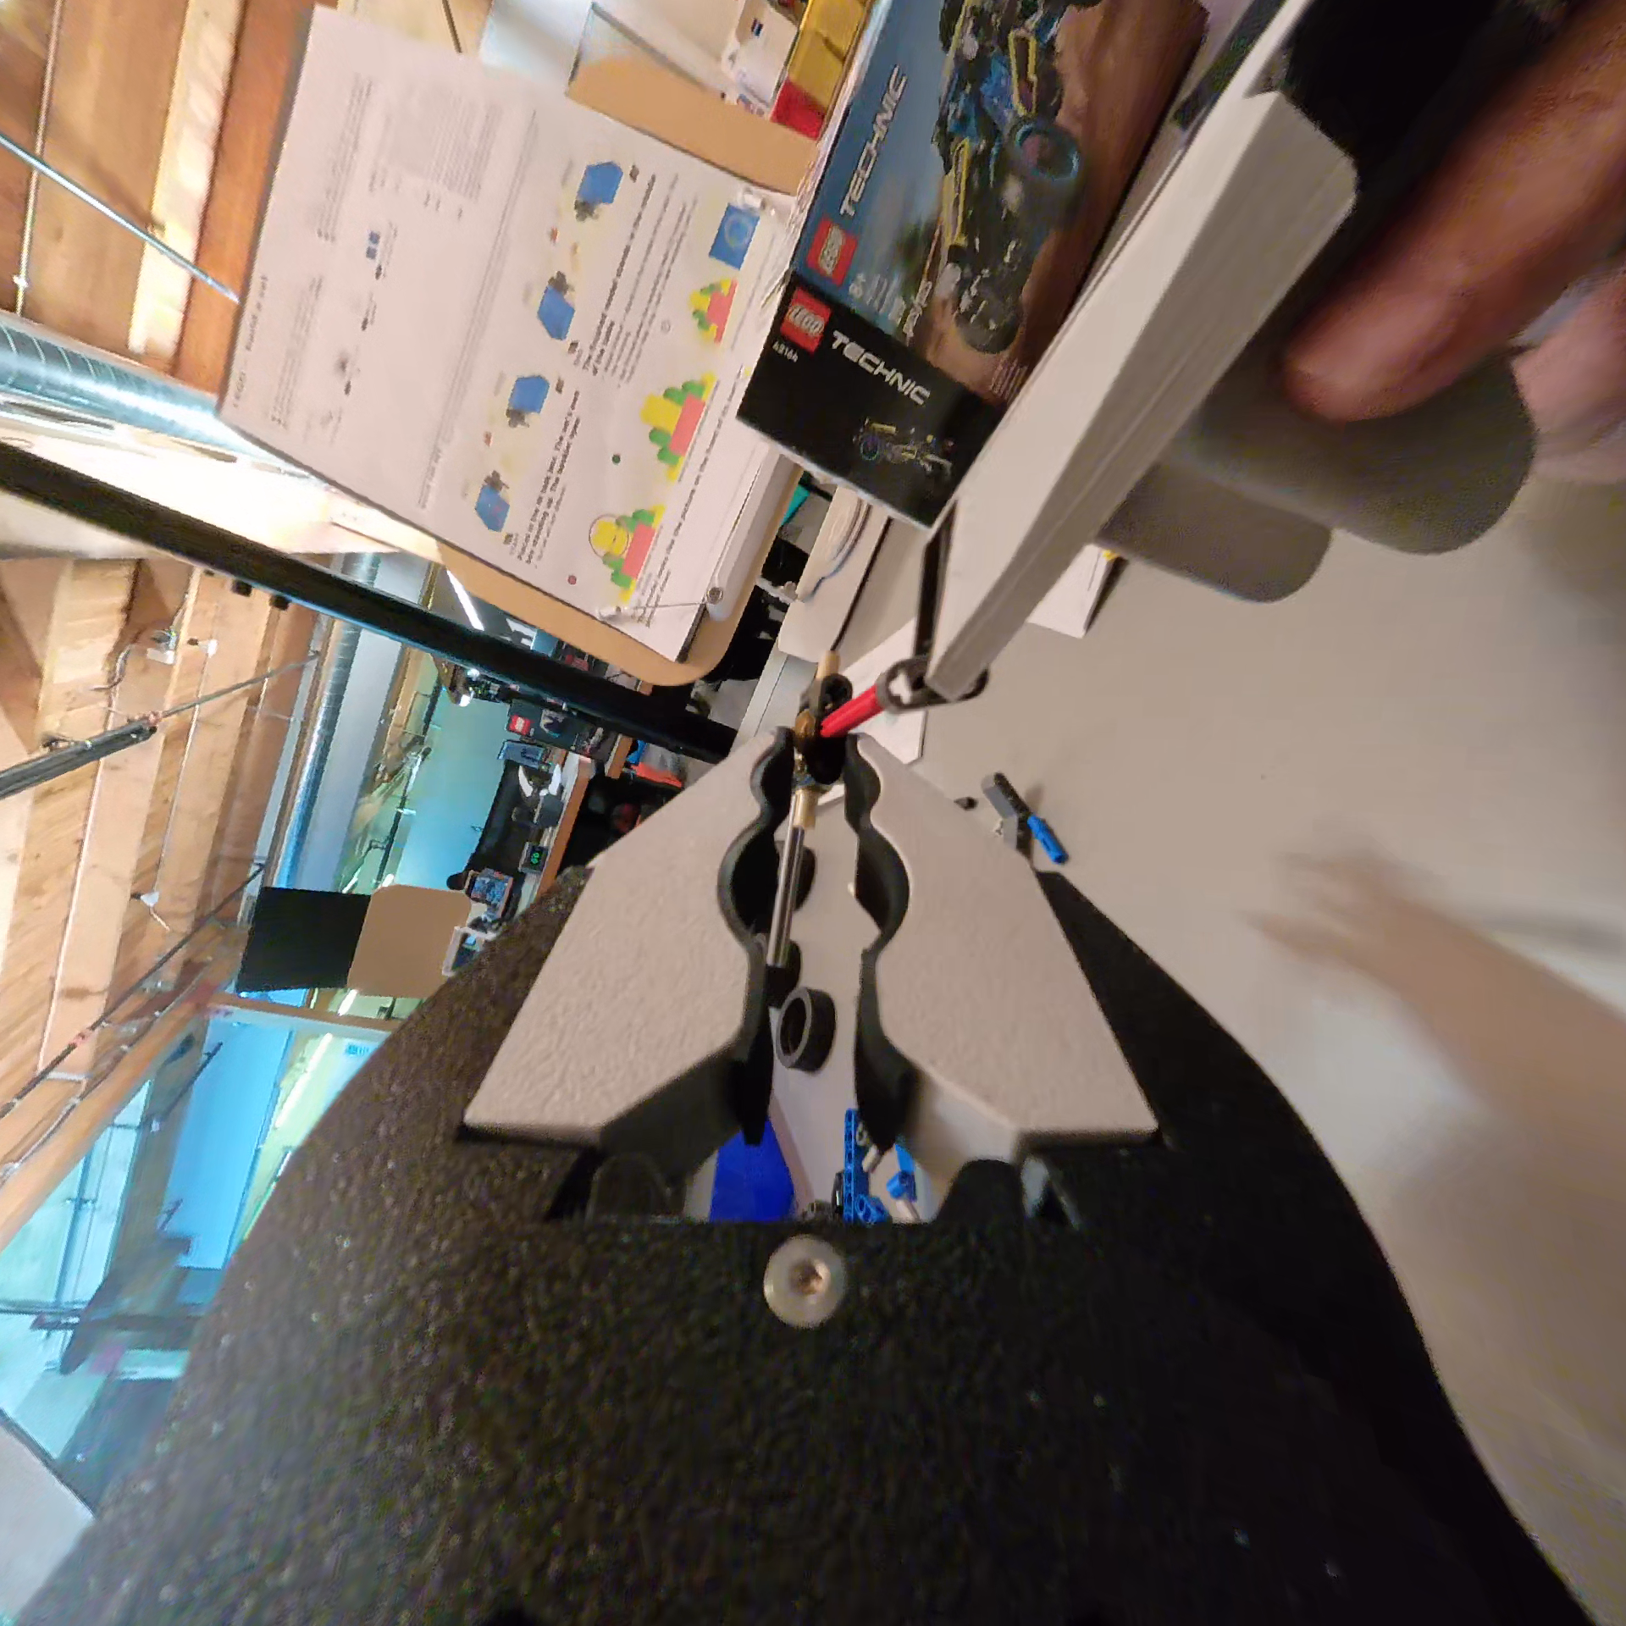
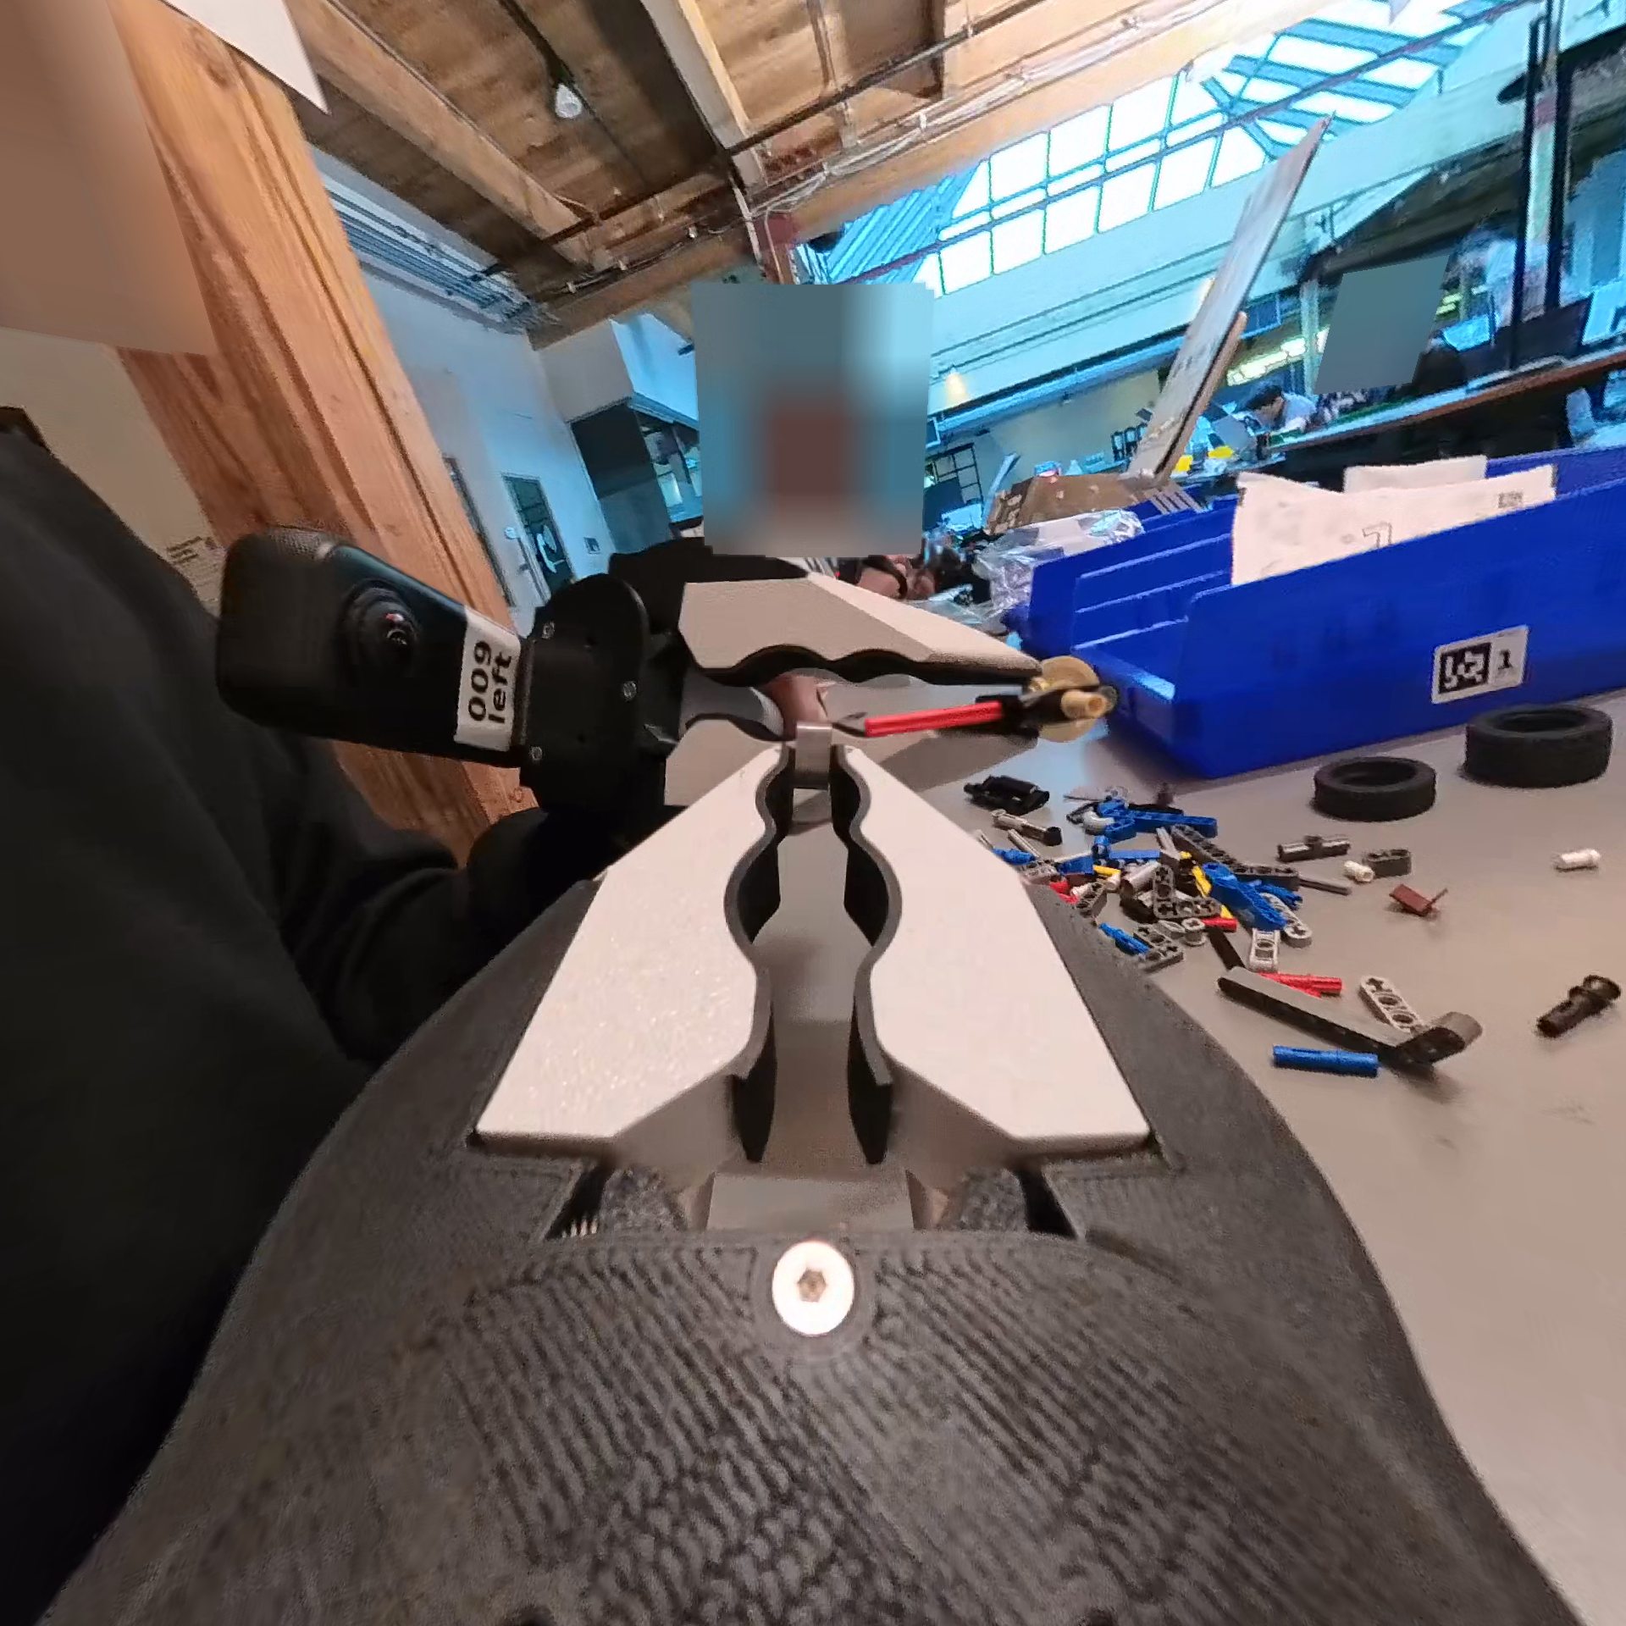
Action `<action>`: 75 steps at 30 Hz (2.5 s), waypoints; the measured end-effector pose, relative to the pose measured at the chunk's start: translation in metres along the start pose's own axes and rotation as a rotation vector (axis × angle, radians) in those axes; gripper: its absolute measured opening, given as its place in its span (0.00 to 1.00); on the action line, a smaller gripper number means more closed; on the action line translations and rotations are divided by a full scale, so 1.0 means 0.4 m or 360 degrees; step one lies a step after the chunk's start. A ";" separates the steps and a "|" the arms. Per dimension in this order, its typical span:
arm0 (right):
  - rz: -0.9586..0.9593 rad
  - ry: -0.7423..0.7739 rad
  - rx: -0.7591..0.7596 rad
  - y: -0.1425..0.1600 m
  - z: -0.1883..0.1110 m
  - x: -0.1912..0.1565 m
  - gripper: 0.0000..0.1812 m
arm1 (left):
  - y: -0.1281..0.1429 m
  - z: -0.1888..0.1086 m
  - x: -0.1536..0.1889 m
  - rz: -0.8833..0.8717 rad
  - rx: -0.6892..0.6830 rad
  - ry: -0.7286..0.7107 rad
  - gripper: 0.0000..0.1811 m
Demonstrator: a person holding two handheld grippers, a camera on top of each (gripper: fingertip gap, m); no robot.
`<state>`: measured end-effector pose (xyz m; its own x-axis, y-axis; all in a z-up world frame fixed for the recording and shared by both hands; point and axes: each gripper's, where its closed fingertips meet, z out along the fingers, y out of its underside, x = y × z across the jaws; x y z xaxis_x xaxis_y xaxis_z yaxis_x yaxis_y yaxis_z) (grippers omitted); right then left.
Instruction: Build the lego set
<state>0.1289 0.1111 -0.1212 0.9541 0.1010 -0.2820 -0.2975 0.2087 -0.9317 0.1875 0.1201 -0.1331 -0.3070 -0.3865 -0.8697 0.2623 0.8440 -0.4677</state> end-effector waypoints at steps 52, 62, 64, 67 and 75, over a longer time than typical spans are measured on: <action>0.0075 0.0351 0.0303 -0.031 -0.024 0.041 0.04 | -0.002 0.013 0.023 -0.0341 -0.0140 0.0115 0.05; 0.0281 0.0713 -0.0042 0.037 -0.057 0.094 0.04 | 0.048 0.039 0.058 -0.0184 -0.0434 0.0024 0.05; 0.0365 0.0783 -0.0415 0.109 -0.101 0.097 0.04 | 0.058 0.047 0.075 -0.0123 -0.0454 0.0051 0.05; 0.0301 0.0967 -0.0998 0.232 -0.215 0.106 0.04 | 0.058 0.056 0.092 -0.0096 -0.0424 0.0074 0.05; 0.0040 0.0977 -0.1266 0.252 -0.275 0.098 0.19 | 0.049 0.060 0.108 -0.0062 -0.0358 0.0093 0.05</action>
<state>0.1400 0.0290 -0.2514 0.8676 -0.4694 -0.1642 -0.4218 -0.5197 -0.7430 0.2013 0.1111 -0.1835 -0.3669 -0.4040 -0.8379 0.0408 0.8929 -0.4484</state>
